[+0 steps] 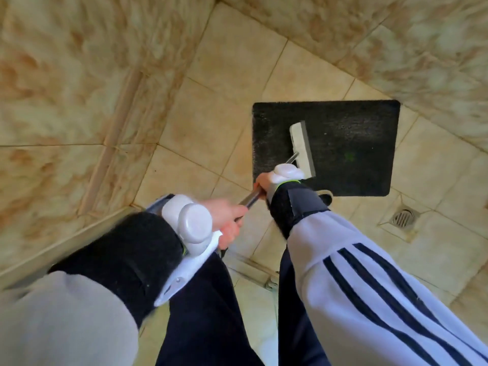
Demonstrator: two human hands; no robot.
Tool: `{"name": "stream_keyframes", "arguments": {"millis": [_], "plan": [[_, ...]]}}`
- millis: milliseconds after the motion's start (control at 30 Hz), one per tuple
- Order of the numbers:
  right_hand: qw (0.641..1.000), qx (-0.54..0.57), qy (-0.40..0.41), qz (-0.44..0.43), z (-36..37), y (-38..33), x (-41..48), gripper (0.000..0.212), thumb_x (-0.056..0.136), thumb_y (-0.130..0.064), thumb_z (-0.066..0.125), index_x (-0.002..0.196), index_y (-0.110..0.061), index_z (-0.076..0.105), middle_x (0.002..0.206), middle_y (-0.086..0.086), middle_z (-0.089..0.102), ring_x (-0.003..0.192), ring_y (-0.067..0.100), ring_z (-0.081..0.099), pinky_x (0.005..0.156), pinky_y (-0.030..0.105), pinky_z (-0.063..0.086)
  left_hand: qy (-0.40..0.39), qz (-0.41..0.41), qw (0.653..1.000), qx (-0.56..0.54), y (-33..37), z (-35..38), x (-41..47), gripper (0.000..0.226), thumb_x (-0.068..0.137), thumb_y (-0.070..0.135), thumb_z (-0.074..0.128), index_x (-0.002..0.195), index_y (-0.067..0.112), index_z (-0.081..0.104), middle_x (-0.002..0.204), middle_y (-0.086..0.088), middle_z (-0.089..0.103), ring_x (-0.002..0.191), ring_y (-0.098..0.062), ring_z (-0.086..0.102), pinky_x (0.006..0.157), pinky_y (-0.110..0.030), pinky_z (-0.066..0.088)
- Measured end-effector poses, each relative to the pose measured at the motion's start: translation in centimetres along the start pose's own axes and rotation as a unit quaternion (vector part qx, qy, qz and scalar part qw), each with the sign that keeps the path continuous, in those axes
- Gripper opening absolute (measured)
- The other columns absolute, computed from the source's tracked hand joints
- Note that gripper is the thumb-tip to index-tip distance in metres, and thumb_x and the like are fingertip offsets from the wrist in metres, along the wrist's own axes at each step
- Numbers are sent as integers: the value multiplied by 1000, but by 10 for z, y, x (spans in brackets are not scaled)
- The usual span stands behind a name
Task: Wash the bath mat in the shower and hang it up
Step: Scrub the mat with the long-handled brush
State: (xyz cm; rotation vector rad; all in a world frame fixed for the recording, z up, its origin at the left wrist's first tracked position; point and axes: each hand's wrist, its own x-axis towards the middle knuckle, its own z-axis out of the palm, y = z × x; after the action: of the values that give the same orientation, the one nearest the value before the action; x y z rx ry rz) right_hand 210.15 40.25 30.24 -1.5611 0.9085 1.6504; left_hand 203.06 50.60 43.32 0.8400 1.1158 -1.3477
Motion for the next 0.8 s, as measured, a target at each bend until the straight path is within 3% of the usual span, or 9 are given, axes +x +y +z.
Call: {"name": "stream_keyframes", "arguments": {"millis": [100,233,333,500,567,667,733,800], "plan": [[1000,5,-18,13,70,6,-6,23,99,-6,33,77,-11,37,53,6,56,20,4,48,26,12,39,37,-12,999,-22,-31,-32,-41,38,102,23,34,65,12,34,31,6,26,20,-5,23,31,-4,22],[997,51,-56,11,103,5,-14,24,98,-5,33,75,-9,35,30,4,50,17,6,44,25,13,37,79,-8,997,11,-40,-49,-69,38,101,22,36,64,13,34,33,6,25,21,-7,23,32,-5,24],[998,53,-17,-23,75,-5,-16,27,96,-3,40,70,-10,37,22,-4,42,17,3,42,26,11,37,59,7,998,6,-19,-35,-62,39,101,22,34,63,12,34,33,6,26,21,-5,24,32,-5,24],[989,106,101,-35,-39,-29,-3,33,98,-13,49,67,-11,39,23,-4,43,18,3,42,29,13,41,-15,39,999,-19,42,23,-6,39,100,22,34,63,13,33,28,7,27,18,-5,24,32,-2,21],[979,136,145,-41,-76,-31,11,31,98,-16,50,69,-12,38,36,2,51,30,11,51,42,24,47,-24,42,999,3,63,42,14,39,100,20,34,63,12,33,30,2,32,17,-7,27,34,-5,23],[960,191,197,-53,-121,-30,34,32,100,-14,44,70,-15,33,58,5,42,43,14,44,51,26,39,-25,38,998,-35,87,72,41,42,102,16,29,61,12,29,38,-1,35,21,-5,31,34,-11,25],[964,160,204,-57,-131,-27,47,33,100,-16,40,68,-13,33,46,6,45,32,14,45,54,27,37,54,45,994,-86,91,79,52,43,102,17,30,59,16,28,50,2,38,40,-5,35,42,-12,27],[971,116,204,-54,-117,-21,63,35,99,-17,37,65,-10,37,29,2,46,22,11,44,50,27,37,69,66,994,-55,81,70,58,43,102,18,32,59,19,29,56,3,36,48,-6,34,47,-14,27]]}}
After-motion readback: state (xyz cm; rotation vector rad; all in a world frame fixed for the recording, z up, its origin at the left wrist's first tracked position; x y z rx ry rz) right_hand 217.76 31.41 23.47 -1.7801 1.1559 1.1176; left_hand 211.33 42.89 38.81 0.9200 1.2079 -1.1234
